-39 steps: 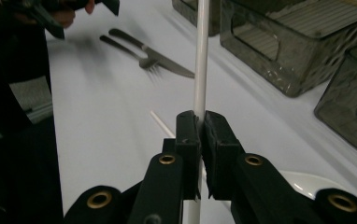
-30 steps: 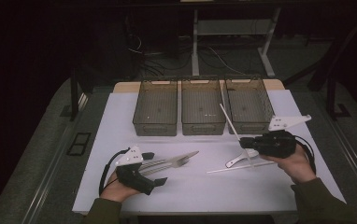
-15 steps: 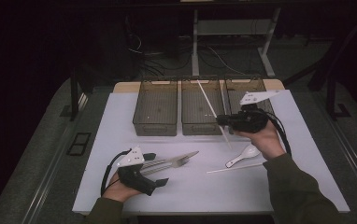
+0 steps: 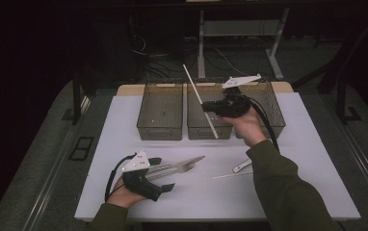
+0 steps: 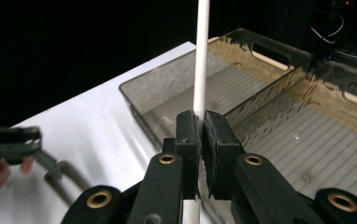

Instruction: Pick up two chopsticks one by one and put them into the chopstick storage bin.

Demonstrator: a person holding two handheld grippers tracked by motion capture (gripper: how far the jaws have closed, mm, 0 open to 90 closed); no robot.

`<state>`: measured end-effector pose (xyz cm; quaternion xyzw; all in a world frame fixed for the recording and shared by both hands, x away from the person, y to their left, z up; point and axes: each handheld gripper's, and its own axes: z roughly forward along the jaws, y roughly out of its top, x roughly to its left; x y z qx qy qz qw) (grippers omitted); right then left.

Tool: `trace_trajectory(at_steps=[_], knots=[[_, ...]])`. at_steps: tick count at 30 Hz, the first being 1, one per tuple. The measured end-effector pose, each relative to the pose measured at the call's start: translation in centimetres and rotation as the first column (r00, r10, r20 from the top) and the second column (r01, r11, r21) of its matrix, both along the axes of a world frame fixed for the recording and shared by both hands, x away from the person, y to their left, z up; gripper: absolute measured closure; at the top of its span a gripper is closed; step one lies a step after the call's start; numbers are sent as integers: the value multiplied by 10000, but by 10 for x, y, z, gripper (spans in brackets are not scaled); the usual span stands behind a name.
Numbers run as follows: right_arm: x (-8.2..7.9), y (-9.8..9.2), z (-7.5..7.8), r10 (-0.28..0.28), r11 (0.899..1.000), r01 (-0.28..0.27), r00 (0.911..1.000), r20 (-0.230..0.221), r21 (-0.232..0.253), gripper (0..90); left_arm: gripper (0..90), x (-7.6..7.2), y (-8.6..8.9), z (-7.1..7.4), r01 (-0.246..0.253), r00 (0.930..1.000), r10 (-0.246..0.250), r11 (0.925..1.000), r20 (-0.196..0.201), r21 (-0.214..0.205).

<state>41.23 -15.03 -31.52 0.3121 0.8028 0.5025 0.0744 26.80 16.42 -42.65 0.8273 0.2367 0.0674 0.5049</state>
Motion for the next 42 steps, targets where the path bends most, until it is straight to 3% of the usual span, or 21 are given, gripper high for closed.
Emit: trace_trajectory(at_steps=[6, 17, 30, 37, 42], knots=[[18, 23, 6, -181, 9995, 179, 9998, 79, 243, 848, 0, 1, 0, 0, 10, 10000, -10, 10000, -1, 10], [50, 84, 17, -364, 9991, 365, 9993, -48, 222, 848, 0, 0, -2, 1, 82, 10000, -81, 9998, 46, -183], [68, 127, -25, -799, 9952, 759, 9947, -644, -623, 847, 0, 0, 0, 3, 122, 9999, -120, 9997, 82, -214], [70, 140, -48, -1001, 9881, 841, 9873, -1232, -1288, 847, 0, -1, -1, 3, 112, 9999, -110, 9996, 76, -263], [73, 145, -59, -1199, 9782, 929, 9829, -1400, -1858, 846, 0, -2, -1, 3, 137, 9999, -135, 9997, 76, -217]])
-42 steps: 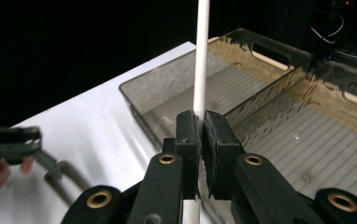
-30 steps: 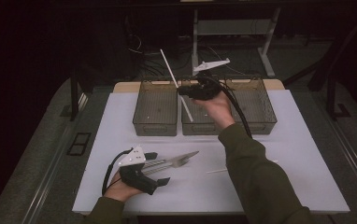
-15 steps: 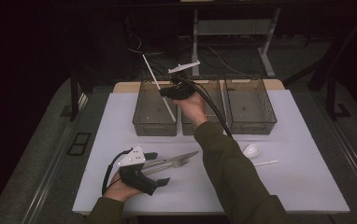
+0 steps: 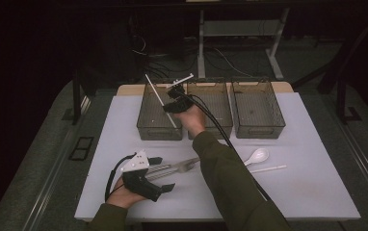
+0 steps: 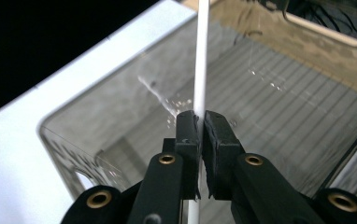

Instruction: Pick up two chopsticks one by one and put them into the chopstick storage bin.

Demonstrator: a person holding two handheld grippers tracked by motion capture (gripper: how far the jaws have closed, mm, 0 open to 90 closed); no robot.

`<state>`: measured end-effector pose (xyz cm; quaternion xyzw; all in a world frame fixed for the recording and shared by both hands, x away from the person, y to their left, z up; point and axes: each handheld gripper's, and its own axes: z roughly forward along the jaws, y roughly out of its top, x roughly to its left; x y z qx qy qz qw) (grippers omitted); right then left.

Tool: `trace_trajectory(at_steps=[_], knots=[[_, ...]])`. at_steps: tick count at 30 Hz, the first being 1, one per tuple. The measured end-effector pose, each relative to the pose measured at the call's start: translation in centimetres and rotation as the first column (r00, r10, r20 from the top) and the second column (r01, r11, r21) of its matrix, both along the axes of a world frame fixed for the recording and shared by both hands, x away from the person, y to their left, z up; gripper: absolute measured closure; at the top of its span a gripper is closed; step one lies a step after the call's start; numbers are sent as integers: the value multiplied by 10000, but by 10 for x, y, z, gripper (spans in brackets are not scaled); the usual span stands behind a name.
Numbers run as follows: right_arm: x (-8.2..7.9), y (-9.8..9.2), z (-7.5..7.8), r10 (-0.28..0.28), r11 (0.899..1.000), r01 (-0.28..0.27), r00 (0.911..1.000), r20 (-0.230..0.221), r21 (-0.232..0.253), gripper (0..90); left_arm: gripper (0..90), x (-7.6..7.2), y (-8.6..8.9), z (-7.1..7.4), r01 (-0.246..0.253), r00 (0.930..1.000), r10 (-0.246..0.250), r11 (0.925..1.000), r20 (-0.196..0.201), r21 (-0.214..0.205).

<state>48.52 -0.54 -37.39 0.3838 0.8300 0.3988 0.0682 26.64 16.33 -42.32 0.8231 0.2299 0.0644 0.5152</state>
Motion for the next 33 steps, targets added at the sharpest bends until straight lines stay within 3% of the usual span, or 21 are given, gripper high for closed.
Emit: trace_trajectory(at_steps=[5, 9, 15, 19, 24, 33], knots=[[4, 4, -11, 30, 9993, -48, 9988, -496, -365, 840, 0, 0, 0, 0, 6, 10000, -6, 10000, 2, 9], [4, 4, -14, 39, 9958, -72, 9993, -367, -910, 829, 0, 0, 0, 0, 6, 10000, -6, 10000, 8, -16], [-2, -2, -1, 407, 9978, -413, 9991, -134, -515, 755, 0, 0, 0, 0, -4, 10000, 4, 10000, 14, -7], [-14, -11, 14, 901, 9959, -902, 9959, 109, 101, 695, 0, 0, 1, 0, 29, 10000, -29, 10000, 63, 74], [-34, -32, 30, 1493, 9869, -1512, 9881, 358, 559, 619, 0, 0, 0, 0, 41, 10000, -41, 9999, 34, 101], [-70, -78, 42, 2305, 9692, -2356, 9703, 736, 712, 520, 0, -1, -1, 0, 45, 10000, -44, 9997, -7, 236]])
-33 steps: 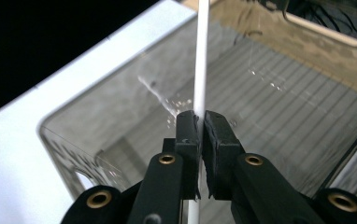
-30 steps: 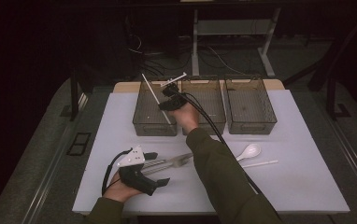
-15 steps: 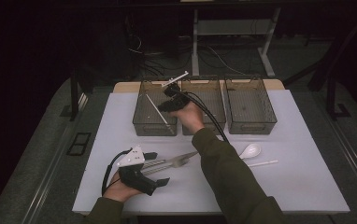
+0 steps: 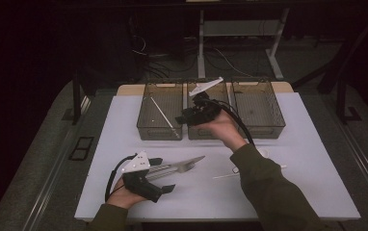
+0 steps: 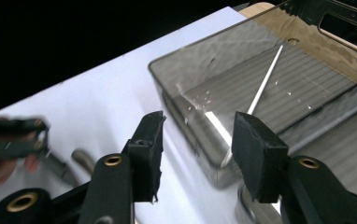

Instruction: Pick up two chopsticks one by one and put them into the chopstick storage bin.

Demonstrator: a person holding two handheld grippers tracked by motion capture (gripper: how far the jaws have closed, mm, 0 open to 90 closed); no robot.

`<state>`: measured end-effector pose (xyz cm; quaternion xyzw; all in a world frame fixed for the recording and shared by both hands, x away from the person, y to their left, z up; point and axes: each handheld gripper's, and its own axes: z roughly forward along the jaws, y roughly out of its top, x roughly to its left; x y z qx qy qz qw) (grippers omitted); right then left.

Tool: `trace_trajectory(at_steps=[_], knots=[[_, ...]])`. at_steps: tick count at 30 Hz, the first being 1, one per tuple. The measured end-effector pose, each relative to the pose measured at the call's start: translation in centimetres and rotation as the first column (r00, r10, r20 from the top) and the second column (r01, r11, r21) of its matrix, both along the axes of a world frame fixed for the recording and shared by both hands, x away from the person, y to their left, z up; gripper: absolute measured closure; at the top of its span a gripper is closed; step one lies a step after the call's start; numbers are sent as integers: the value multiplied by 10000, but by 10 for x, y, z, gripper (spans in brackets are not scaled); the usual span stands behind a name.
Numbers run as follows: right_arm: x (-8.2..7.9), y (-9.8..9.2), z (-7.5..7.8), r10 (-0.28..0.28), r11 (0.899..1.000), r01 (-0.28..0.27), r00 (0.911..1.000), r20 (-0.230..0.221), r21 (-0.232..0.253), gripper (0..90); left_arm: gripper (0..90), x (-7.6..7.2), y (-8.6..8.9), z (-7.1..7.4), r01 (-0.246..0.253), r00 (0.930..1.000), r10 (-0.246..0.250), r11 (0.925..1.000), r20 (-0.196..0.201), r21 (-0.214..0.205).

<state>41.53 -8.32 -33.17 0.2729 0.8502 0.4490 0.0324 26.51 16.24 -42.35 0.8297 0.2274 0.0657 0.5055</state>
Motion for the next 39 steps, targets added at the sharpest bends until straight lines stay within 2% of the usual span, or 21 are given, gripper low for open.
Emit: trace_trajectory(at_steps=[10, 19, 26, 32, 39], knots=[[-38, -50, -3, 521, 9986, -526, 9977, 425, 102, 497, 0, 1, 0, -1, 20, 10000, -19, 10000, -51, 43], [-68, -94, -13, 520, 9986, -521, 9963, 687, -1, 616, 0, 1, -1, -2, 7, 10000, -7, 9999, -31, 108], [-86, -129, -27, 294, 9987, -261, 9967, 759, -441, 785, 0, 1, -1, -2, -6, 10000, 6, 9999, -50, 138], [-97, -158, -43, 59, 9946, -6, 9987, 506, -1042, 888, 0, 1, -1, -2, -27, 10000, 28, 9999, -67, 108], [-106, -197, -62, -651, 9821, 691, 9975, 284, -1751, 897, 0, 0, -1, -2, -33, 10000, 33, 9999, -66, 119]])
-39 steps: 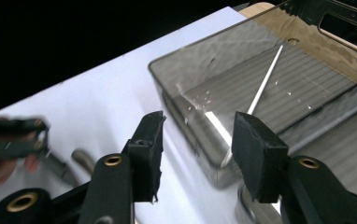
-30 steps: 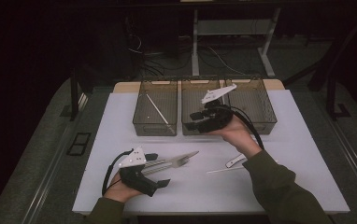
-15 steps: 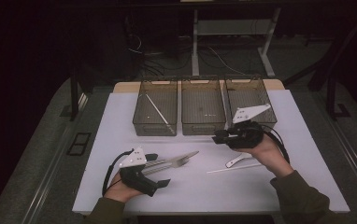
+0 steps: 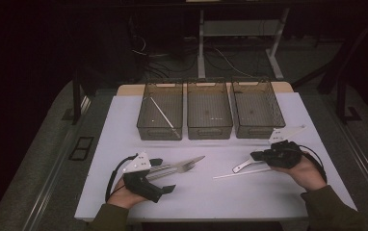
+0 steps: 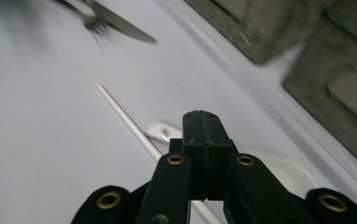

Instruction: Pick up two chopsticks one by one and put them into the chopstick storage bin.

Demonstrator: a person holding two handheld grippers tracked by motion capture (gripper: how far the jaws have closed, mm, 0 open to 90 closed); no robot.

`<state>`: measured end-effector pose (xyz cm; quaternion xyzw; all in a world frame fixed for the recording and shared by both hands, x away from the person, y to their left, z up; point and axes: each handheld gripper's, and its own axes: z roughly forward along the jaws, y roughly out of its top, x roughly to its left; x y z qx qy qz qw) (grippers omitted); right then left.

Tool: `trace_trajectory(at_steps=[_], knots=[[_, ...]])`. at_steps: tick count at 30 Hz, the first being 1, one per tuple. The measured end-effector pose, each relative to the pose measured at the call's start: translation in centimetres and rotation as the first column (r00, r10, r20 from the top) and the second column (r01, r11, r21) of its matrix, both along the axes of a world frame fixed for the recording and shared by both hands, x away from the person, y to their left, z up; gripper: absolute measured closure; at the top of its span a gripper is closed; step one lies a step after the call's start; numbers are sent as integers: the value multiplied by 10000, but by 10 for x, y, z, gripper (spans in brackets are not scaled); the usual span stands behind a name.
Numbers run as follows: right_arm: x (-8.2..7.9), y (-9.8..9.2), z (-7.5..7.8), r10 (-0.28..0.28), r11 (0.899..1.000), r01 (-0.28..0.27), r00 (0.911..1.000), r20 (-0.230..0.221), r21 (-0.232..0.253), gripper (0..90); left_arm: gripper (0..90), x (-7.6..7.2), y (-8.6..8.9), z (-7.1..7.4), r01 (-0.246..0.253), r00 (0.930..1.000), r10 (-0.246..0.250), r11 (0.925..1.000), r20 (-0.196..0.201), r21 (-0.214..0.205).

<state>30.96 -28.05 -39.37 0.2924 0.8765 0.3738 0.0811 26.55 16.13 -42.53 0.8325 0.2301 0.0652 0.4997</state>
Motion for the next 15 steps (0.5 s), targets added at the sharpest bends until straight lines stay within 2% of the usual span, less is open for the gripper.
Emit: trace_trajectory(at_steps=[5, 10, 15], knots=[[0, -31, -13, -831, 9951, 818, 9963, -225, -554, 897, 0, 0, 0, 0, 3, 10000, -3, 10000, -6, 17], [4, -53, -24, -1585, 9817, 1536, 9867, -354, -1123, 897, 0, 0, -1, 0, -3, 10000, 3, 10000, -10, 19], [6, -69, -34, -2089, 9692, 1986, 9761, -592, -1458, 897, 0, 0, -1, 0, 1, 10000, -1, 10000, -28, 18]])
